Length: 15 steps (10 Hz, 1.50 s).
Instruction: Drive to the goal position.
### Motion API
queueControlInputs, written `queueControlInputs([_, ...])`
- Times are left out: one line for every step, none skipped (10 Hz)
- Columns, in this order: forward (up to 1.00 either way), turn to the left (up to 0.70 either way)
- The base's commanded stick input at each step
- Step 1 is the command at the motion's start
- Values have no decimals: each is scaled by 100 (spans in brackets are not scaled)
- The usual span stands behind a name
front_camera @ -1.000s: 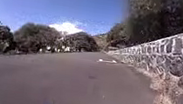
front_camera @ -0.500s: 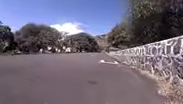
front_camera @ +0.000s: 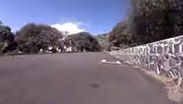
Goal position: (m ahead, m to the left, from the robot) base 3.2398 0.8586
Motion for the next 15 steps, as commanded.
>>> queueControlInputs([50,-48])
queueControlInputs([50,-50])
queueControlInputs([50,-50])
queueControlInputs([50,0])
queueControlInputs([50,0])
queueControlInputs([50,0])
queueControlInputs([50,0])
queueControlInputs([50,0])
queueControlInputs([50,0])
queueControlInputs([50,0])
queueControlInputs([50,0])
queueControlInputs([50,0])
queueControlInputs([50,0])
queueControlInputs([50,0])
queueControlInputs([50,0])
